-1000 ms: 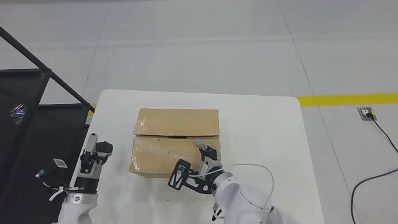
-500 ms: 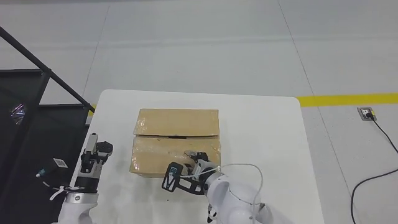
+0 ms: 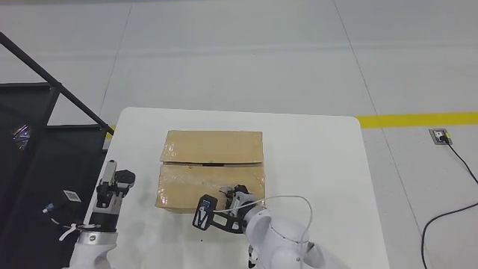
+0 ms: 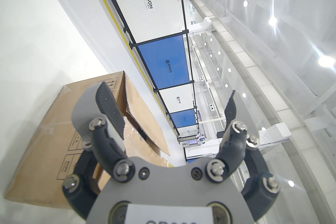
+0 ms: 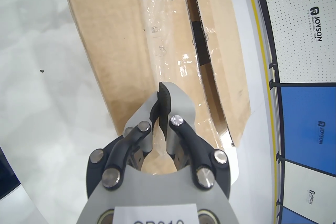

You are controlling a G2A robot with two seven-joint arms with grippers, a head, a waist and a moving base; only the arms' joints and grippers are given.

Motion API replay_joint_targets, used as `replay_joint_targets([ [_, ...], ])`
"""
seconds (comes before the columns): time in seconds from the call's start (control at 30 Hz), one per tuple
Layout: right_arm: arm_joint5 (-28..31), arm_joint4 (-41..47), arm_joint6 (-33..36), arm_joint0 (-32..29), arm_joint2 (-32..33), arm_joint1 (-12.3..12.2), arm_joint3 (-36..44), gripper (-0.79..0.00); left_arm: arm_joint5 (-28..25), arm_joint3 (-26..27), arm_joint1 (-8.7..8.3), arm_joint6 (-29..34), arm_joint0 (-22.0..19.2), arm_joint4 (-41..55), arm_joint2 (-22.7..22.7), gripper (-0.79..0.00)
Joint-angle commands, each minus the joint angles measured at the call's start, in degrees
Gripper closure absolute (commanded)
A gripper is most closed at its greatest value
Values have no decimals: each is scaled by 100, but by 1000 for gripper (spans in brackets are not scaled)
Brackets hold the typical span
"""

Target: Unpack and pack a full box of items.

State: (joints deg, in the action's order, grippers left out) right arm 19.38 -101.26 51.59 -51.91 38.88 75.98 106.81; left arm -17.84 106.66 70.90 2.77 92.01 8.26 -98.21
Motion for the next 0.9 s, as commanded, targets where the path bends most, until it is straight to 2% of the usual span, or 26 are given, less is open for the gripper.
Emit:
replay_joint_targets([
  [0.0,34,-94,12,4,6,13,44,0,-14,-4,4,11,10,19,-15,-785],
  [0.4,-203,-1902,96,-57,-467,158,577,0,-81,-51,28,83,36,96,-66,-785],
  [0.87,-226,-1940,120,-55,-493,178,559,0,-70,-187,24,411,-41,110,-202,-785],
])
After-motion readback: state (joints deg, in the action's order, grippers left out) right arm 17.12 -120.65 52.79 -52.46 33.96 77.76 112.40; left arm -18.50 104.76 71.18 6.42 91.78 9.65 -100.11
